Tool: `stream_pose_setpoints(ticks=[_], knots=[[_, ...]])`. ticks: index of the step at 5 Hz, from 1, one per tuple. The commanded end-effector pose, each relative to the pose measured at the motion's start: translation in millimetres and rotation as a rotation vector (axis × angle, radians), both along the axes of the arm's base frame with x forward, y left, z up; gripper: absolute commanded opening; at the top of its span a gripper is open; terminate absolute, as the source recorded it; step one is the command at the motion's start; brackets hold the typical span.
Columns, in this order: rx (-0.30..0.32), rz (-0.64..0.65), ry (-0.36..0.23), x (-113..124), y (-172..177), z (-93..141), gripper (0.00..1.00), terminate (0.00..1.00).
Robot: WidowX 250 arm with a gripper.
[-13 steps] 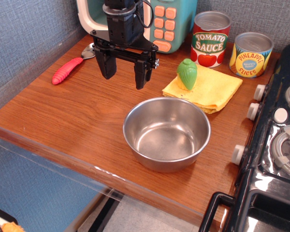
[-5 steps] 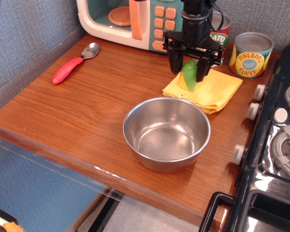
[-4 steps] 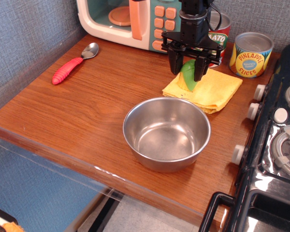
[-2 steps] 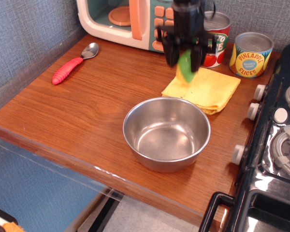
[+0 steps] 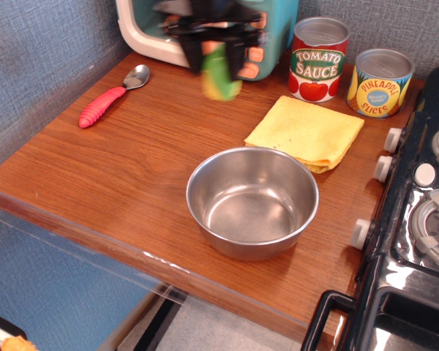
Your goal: Take the green object and move it to the bottom left corner
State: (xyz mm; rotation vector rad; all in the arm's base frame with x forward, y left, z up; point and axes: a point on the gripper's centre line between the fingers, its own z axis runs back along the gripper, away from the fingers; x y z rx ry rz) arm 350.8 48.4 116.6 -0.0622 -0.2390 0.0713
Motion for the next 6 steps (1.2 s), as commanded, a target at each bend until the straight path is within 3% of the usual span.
stream_pose_setpoints(ticks=[1,2,4,6], knots=[[0.043,0.059,0.093,-90,63,-16,0.00,0.00],[0.064,0.077,0.145,-116,78,-38,0.00,0.00],[0.079,0.138,0.140,-120,91,-58,0.00,0.00],[0.087,0.158,0.184,-120,96,-71,0.00,0.00]])
